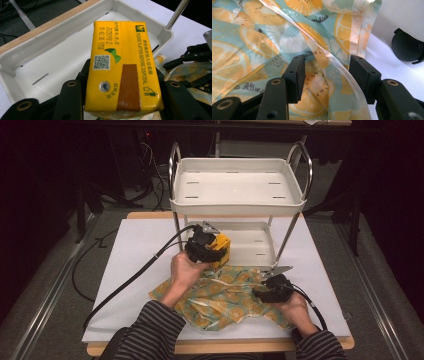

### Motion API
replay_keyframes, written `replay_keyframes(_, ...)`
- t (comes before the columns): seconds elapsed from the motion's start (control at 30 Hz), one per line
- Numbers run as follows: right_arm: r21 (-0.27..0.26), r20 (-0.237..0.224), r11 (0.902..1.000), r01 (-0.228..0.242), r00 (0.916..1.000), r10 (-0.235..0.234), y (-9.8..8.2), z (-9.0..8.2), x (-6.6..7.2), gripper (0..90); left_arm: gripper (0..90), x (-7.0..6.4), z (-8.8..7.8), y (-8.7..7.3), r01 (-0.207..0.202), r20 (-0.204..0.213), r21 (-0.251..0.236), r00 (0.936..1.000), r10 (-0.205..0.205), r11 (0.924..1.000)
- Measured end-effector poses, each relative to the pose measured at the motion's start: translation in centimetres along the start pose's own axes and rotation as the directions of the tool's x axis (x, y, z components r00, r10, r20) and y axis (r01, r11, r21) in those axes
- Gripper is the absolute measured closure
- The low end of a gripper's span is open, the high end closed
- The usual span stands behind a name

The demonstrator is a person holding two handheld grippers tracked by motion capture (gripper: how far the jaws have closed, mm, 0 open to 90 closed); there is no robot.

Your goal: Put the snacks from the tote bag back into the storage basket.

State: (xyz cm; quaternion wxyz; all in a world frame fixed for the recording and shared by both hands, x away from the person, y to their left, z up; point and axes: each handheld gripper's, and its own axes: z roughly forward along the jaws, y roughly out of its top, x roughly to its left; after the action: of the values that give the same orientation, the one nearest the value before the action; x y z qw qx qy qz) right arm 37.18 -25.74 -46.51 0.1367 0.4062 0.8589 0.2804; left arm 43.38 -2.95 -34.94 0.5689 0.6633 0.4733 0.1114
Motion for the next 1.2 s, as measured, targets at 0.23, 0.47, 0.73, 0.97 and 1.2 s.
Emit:
replay_keyframes(0.23, 0.000, -0.001, 1.0000, 0.000, 1.0000, 0.000, 0.0, 0.0, 0.0, 48.3, 54.2, 0.6, 0.7, 0.4, 0.016, -0.028, -0.028, 0.9995, -0.017, 0.9995)
replay_keyframes(0.47, -0.001, 0.001, 1.0000, 0.002, 1.0000, -0.002, 0.0, 0.0, 0.0, 48.3, 54.2, 0.9, 1.5, 0.4, 0.026, -0.041, -0.038, 0.9988, -0.027, 0.9990)
replay_keyframes(0.73, -0.001, -0.002, 1.0000, -0.002, 1.0000, 0.002, 0.0, 0.0, 0.0, 48.2, 54.1, 1.6, 2.4, 0.8, 0.045, -0.053, -0.041, 0.9975, -0.047, 0.9982)
replay_keyframes(0.97, 0.000, -0.005, 1.0000, -0.001, 1.0000, 0.001, 0.0, 0.0, -0.1, 48.2, 54.2, 2.1, 3.2, 1.0, 0.054, -0.080, -0.057, 0.9951, -0.058, 0.9970)
replay_keyframes(1.2, 0.000, -0.004, 1.0000, -0.001, 1.0000, 0.001, 0.0, 0.0, -0.1, 48.2, 54.1, 2.3, 4.3, 0.2, 0.061, -0.077, -0.040, 0.9950, -0.064, 0.9973)
